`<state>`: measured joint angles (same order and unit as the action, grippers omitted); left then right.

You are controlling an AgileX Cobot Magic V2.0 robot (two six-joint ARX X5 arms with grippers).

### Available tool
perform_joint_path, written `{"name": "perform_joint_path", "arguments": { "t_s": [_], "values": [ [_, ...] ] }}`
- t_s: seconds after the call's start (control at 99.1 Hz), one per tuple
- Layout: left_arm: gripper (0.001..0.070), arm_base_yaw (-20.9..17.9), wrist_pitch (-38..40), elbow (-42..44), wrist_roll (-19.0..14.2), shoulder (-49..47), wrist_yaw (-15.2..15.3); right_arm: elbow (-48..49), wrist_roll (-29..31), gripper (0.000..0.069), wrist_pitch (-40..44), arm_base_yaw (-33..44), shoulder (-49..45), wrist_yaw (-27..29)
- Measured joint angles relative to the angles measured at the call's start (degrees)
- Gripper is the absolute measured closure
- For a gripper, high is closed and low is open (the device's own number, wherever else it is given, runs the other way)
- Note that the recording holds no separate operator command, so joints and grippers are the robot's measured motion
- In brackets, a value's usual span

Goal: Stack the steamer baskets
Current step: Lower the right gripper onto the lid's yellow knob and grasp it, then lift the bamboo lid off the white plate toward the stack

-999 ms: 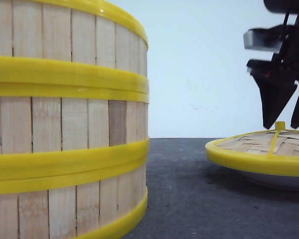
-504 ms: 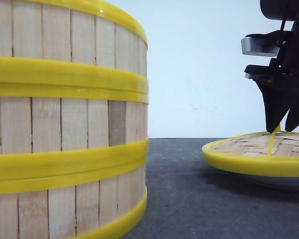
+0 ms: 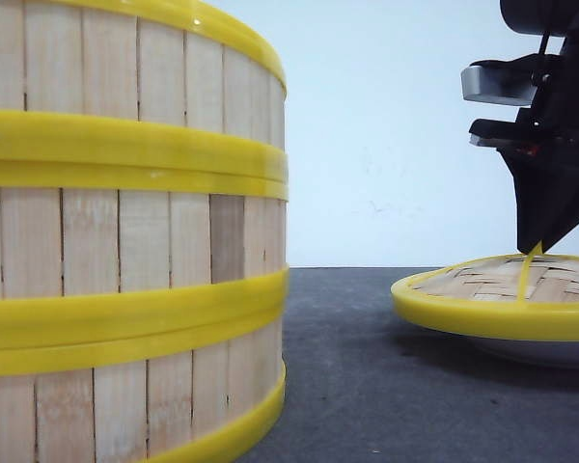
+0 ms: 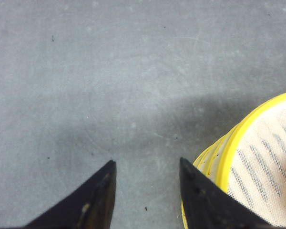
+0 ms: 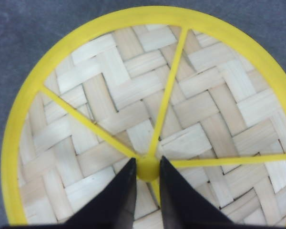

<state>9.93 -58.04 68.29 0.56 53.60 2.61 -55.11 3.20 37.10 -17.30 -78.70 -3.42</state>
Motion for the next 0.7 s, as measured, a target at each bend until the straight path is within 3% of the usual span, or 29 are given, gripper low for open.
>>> {"name": "perform_joint_path", "arguments": {
  "t_s": [0.161,0.393,0.696],
  "values": [
    [0.0467,0.0,0.0,0.0,0.0,0.0,0.0,-4.2,0.0,0.064,4.0,-0.4,2.6,-2.8],
    [0.0467,0.0,0.0,0.0,0.0,0.0,0.0,-20.4,-0.3,0.064,11.0,-4.3,5.5,-4.0],
    [0.0467,-0.6,0.1,0.0,0.0,0.4,0.2,-39.4,-0.5,0.064,19.9,-17.5,0.8,-9.0]
  ]
}}
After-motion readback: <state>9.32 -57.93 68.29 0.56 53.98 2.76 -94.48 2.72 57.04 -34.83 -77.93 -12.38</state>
